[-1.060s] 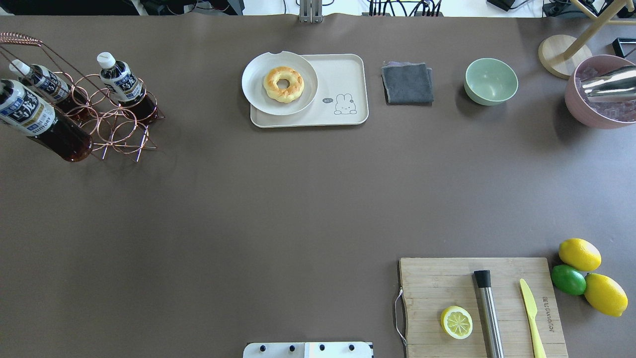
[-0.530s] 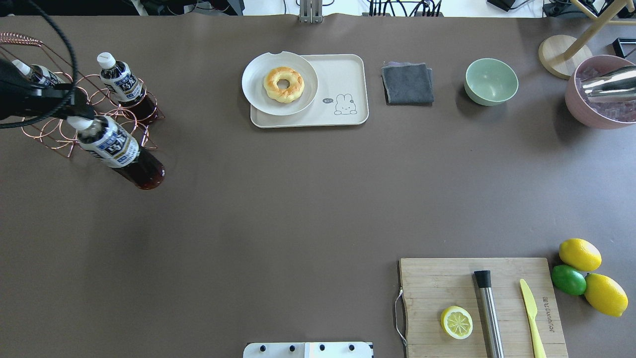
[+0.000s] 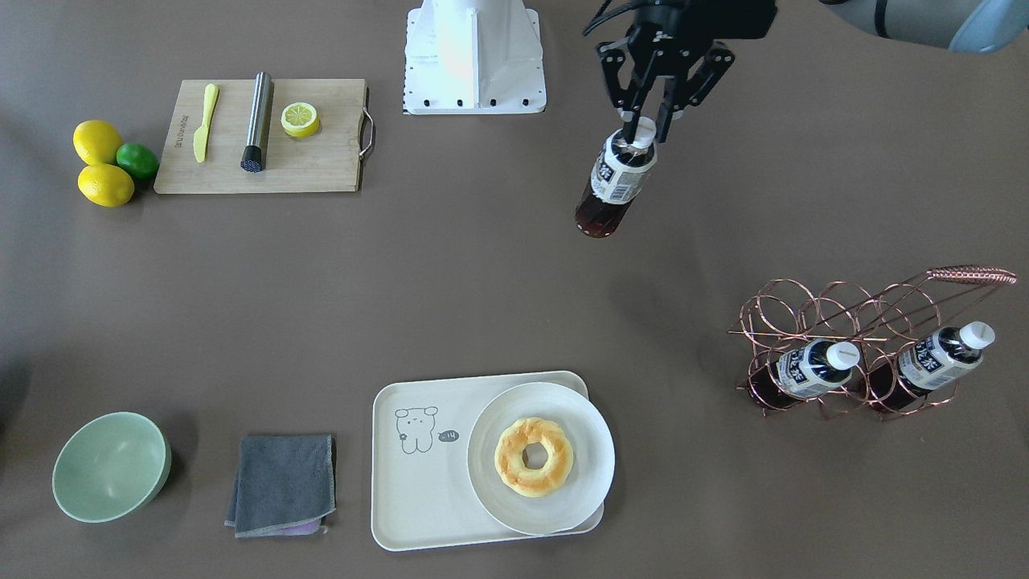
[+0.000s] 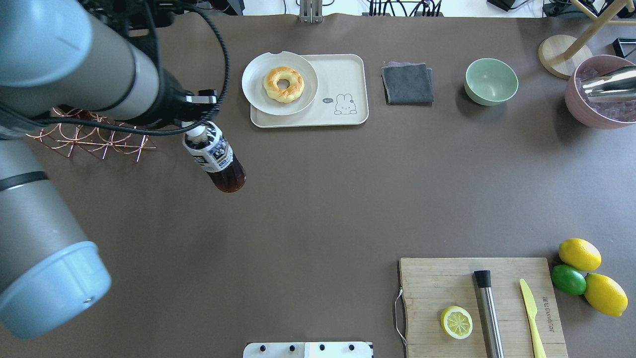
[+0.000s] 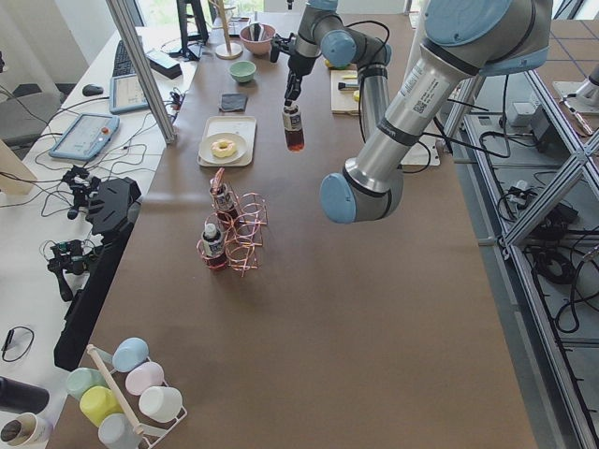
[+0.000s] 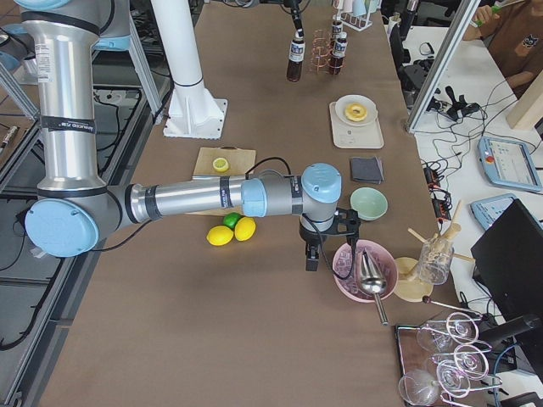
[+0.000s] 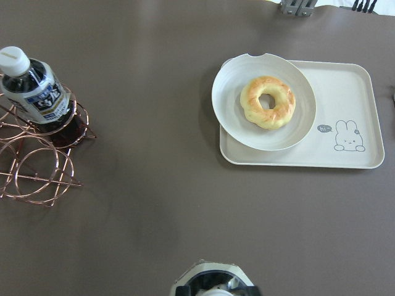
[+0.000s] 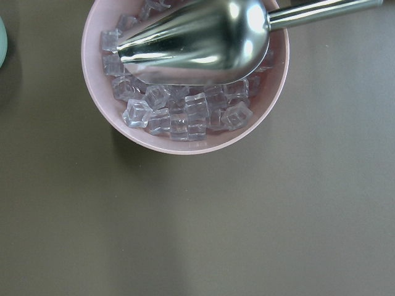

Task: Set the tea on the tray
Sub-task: 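Carry the tea bottle with the left gripper toward the table center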

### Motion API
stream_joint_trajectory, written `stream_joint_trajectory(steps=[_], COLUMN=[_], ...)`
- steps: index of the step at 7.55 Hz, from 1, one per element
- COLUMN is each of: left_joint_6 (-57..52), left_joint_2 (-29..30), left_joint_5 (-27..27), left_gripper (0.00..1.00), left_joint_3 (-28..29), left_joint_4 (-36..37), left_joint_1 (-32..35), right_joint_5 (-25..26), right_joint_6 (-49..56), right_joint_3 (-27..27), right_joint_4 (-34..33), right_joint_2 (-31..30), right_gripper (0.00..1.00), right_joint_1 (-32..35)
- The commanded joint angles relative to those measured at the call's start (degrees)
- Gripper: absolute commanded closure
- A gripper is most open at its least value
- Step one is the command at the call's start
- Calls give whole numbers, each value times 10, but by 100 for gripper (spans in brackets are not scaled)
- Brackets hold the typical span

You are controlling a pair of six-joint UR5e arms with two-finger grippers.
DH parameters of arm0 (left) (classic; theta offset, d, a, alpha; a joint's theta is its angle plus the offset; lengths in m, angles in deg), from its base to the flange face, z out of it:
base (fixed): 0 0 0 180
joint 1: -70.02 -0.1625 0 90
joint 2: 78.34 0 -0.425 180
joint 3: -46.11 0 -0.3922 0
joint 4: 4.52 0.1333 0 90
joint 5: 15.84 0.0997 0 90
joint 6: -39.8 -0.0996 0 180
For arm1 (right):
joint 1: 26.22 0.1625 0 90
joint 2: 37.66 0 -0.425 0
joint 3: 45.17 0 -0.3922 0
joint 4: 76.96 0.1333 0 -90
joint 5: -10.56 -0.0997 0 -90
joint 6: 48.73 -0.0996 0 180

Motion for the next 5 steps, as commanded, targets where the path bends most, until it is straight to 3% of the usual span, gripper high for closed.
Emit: stream_joint_trajectory(steps=[1, 3, 5], left_joint_6=[79, 95, 109], left_joint_2=[95, 120, 121], left_joint_5=[69, 115, 141], left_gripper=[100, 100, 100], left_joint_3=[81, 107, 125], left_joint_4=[4, 3, 0], left_joint_1=[-84, -133, -150], right_joint_5=[1, 3, 0], right_joint_6=[-3, -6, -7], right_joint_3=[-1, -5, -4], right_joint_4=[11, 71, 71], right_joint_2=[0, -17, -18], right_gripper=[0, 0, 0], right_joint_1=[-1, -1, -1])
